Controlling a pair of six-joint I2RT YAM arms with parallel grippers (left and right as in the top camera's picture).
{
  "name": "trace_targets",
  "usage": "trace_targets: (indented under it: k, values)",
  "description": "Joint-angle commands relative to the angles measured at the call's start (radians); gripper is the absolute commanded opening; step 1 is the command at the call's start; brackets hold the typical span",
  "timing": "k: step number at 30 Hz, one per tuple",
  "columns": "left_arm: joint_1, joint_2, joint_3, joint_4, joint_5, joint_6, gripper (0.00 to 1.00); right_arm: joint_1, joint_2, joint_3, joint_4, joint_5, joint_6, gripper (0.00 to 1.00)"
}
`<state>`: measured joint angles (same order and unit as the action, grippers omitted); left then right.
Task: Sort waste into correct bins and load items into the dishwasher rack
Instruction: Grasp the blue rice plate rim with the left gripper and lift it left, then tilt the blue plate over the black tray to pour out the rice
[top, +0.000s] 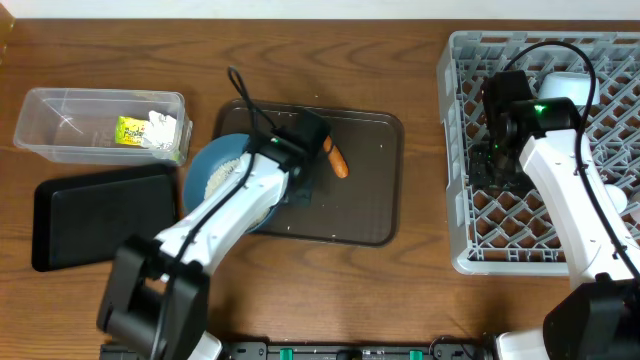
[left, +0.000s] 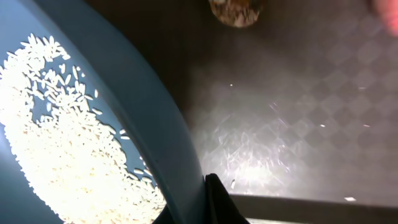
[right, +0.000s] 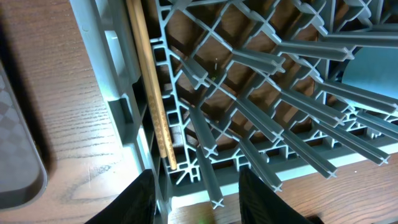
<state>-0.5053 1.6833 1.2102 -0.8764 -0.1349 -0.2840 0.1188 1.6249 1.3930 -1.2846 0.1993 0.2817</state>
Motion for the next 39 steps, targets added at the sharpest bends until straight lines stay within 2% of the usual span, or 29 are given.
trace_targets:
  k: [1,6,14,25,39]
  values:
    - [0.005,-0.073,0.000,-0.012,-0.035,0.005,0.06,-0.023,-0.017,0.006,-0.006,0.014,0.002,0.38]
    - [0.029,-0.134,0.000,-0.022,-0.035,0.026,0.06,-0.035,-0.017,0.006,-0.014,0.014,-0.008,0.38]
    - [0.182,-0.206,0.000,-0.039,-0.018,0.067,0.06,-0.035,-0.017,0.006,-0.013,0.014,-0.010,0.38]
    - [0.484,-0.226,0.000,0.020,0.264,0.150,0.06,-0.035,-0.017,0.006,-0.021,0.014,-0.014,0.38]
    - [0.866,-0.226,-0.001,0.046,0.729,0.187,0.06,-0.035,-0.017,0.006,-0.033,0.014,-0.014,0.38]
